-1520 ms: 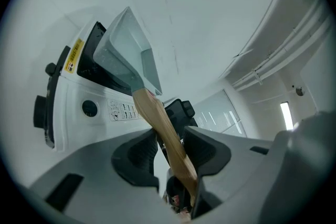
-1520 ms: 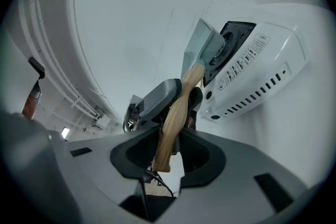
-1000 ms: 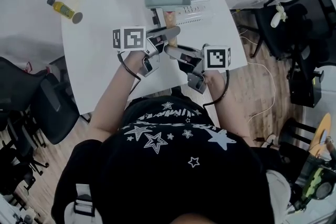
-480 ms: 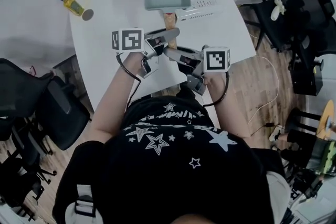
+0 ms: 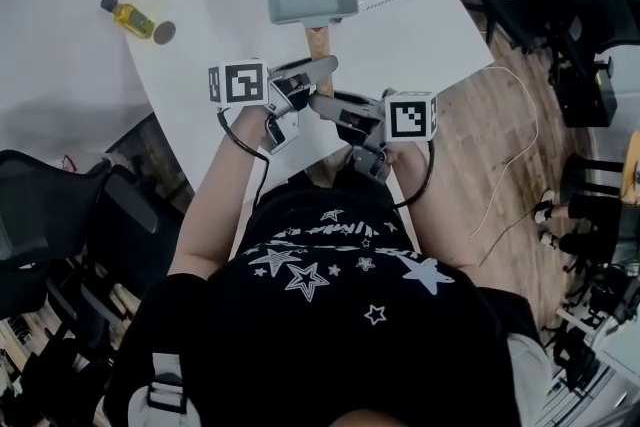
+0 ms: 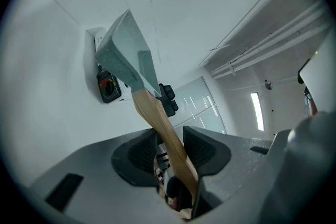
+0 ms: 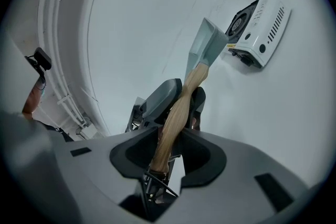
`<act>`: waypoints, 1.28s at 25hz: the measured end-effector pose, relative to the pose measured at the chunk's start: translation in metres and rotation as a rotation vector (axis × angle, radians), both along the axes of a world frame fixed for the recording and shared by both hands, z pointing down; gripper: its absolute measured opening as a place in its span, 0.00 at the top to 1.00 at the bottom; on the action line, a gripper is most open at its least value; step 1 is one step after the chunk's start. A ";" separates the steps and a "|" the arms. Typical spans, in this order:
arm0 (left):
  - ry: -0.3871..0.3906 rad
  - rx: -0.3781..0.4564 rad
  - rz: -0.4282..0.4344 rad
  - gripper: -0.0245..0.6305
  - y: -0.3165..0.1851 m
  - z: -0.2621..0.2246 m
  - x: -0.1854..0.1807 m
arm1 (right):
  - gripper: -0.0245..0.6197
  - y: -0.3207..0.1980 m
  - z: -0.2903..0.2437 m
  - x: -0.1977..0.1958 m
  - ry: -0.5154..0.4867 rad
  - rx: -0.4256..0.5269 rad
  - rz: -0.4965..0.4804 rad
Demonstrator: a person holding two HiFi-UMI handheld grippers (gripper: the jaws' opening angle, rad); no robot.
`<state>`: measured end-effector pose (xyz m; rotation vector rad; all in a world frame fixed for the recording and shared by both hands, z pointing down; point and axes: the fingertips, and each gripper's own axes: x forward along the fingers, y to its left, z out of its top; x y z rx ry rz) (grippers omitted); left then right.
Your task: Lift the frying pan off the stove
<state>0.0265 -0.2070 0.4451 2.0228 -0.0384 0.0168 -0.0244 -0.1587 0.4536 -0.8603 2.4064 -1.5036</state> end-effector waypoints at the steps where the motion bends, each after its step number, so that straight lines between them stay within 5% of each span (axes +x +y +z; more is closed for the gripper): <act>1: 0.002 -0.007 0.005 0.72 0.003 0.002 0.002 | 0.76 0.003 0.002 0.002 0.000 -0.005 0.008; 13: -0.012 -0.009 0.041 0.72 0.032 0.004 0.010 | 0.76 0.029 0.001 0.006 -0.046 0.002 0.038; 32: -0.025 -0.016 0.027 0.72 0.193 -0.007 0.005 | 0.75 0.192 -0.009 0.004 -0.037 0.012 0.028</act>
